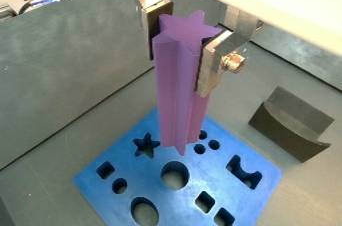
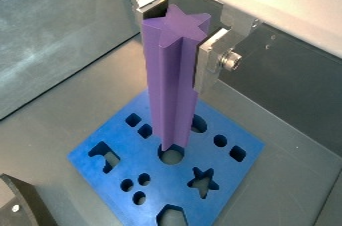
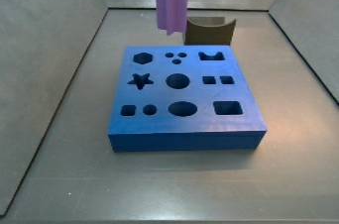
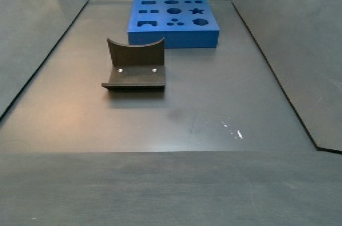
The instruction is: Insert the star object.
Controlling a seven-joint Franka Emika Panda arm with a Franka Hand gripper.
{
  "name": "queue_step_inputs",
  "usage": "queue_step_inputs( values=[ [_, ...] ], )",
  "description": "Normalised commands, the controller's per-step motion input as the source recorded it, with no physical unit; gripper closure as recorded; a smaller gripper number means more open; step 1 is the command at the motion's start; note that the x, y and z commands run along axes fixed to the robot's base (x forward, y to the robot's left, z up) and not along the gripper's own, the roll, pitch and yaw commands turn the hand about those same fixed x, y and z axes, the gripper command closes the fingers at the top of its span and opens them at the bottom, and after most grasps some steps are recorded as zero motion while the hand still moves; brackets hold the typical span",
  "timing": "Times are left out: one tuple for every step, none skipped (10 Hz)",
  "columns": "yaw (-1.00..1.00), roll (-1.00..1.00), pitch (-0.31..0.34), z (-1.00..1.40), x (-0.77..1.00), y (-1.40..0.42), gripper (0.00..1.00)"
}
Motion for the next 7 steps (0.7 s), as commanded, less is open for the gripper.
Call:
queue_step_inputs(
  values=[
    [0.29,0.22,0.006,-0.73,0.0,0.09,1.0],
    [0.44,0.05,0.0,-1.0,0.05,0.0,1.0],
    [0.83,0.0,0.079,-0.76,-0.07,-0.12,1.0],
    [0.69,0.0,0.104,-0.6,-0.14,-0.24,1.0],
    [0.49,-0.11,0.053,-0.47,-0.38,-0.2,1.0],
    [0.25,-0.18,-0.117,-0.58,-0.73,-0.04,1.0],
    [0.0,-0.13,-0.171,-0.35,-0.69,0.0,1.0]
  ],
)
